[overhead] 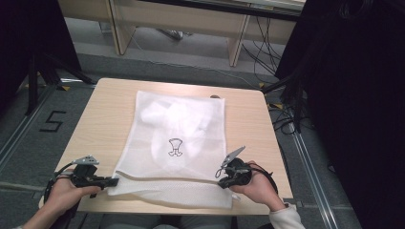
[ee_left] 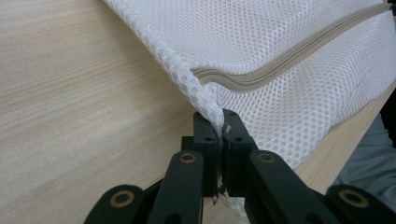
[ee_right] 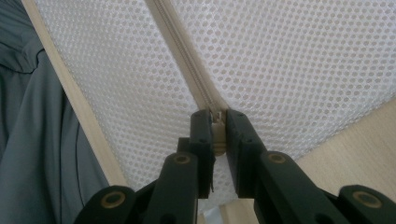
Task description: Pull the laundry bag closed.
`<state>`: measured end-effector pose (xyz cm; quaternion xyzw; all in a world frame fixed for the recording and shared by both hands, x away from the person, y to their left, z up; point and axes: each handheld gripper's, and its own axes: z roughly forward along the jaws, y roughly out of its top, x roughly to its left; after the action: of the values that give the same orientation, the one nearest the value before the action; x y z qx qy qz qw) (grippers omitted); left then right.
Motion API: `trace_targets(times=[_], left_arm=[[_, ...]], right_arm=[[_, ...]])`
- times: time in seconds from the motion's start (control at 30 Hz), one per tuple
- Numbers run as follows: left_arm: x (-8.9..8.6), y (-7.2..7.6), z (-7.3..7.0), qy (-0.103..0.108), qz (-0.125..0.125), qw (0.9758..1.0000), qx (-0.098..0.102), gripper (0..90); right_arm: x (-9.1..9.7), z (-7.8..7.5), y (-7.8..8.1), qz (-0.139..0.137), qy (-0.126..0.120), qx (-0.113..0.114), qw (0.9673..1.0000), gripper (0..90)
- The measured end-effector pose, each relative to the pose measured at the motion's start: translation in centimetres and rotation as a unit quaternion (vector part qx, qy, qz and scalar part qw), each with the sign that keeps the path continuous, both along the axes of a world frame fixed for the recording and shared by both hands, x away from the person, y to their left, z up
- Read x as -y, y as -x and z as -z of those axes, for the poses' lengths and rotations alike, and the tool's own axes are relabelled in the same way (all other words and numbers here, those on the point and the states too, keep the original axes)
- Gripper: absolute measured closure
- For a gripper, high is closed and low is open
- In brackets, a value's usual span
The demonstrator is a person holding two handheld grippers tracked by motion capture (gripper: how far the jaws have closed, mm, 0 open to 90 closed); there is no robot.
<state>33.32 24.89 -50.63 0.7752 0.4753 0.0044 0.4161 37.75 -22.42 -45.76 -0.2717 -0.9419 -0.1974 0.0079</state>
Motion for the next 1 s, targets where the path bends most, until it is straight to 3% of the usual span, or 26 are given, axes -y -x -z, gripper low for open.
trace_targets(times=[0.5, 0.57, 0.73, 0.83, 0.9, 1.0], left_arm=[[0.0, 0.0, 0.0, 0.000, -0.001, 1.0000, -0.002, 85.9], [-0.1, -0.1, -0.1, -0.005, 0.007, 0.9999, -0.010, 85.9], [0.0, 0.0, 0.0, 0.000, -0.001, 1.0000, -0.001, 85.9], [-0.1, 0.0, -0.1, -0.006, 0.007, 0.9999, -0.010, 85.9], [0.0, 0.0, 0.0, 0.000, -0.001, 1.0000, -0.001, 86.0], [-0.1, 0.0, -0.1, -0.006, 0.004, 0.9999, -0.009, 85.9]], right_arm=[[0.7, 0.1, 0.0, 0.005, -0.004, 0.001, 1.0000, 82.1], [0.8, 0.1, 0.1, 0.011, -0.003, -0.004, 0.9999, 82.1], [1.0, 0.2, 0.0, 0.009, -0.004, -0.002, 1.0000, 82.0], [1.1, 0.3, 0.1, 0.014, -0.001, -0.004, 0.9999, 82.0], [1.2, 0.3, 0.1, 0.014, 0.004, -0.002, 0.9999, 82.0], [1.4, 0.4, 0.1, 0.014, 0.000, -0.006, 0.9999, 82.0]])
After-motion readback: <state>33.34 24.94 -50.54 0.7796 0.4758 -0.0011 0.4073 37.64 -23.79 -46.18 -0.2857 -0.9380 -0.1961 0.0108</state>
